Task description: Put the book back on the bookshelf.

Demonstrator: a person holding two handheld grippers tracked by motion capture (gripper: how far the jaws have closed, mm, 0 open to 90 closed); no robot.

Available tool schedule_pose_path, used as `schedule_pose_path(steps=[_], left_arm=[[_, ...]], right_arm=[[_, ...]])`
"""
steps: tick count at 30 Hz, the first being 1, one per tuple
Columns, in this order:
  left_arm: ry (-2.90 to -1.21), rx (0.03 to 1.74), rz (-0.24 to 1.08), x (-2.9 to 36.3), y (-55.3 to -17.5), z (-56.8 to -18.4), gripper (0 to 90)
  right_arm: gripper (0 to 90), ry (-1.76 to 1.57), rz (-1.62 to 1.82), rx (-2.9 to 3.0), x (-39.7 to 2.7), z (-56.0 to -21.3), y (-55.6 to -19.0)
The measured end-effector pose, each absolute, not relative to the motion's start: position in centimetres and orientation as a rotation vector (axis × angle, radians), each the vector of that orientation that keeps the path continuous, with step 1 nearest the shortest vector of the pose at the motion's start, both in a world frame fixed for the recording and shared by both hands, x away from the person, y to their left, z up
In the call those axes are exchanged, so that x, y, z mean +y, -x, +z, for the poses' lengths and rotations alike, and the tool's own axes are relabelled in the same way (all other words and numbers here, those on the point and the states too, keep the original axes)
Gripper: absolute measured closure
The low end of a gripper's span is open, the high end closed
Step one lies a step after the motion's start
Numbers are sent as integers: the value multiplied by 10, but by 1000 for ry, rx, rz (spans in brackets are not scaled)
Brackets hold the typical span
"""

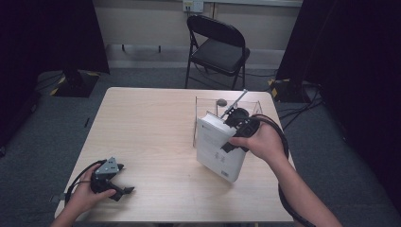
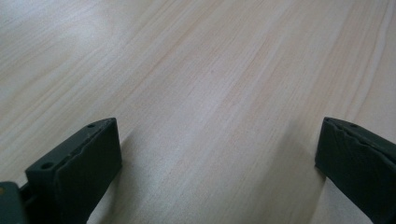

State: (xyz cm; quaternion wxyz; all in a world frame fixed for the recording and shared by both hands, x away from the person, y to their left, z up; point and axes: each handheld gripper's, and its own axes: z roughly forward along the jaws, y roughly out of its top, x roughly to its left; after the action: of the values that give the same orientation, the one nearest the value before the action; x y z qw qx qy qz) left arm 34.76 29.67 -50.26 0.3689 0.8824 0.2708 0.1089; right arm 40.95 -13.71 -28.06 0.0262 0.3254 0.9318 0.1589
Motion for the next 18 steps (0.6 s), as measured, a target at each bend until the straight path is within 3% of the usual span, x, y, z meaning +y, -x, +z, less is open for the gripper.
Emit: schedule_pose_path(steps=[18], left_arm=[[-2265, 695, 279, 297, -348, -503, 0]], right_arm=[[523, -1068, 484, 2853, -161, -280, -407]])
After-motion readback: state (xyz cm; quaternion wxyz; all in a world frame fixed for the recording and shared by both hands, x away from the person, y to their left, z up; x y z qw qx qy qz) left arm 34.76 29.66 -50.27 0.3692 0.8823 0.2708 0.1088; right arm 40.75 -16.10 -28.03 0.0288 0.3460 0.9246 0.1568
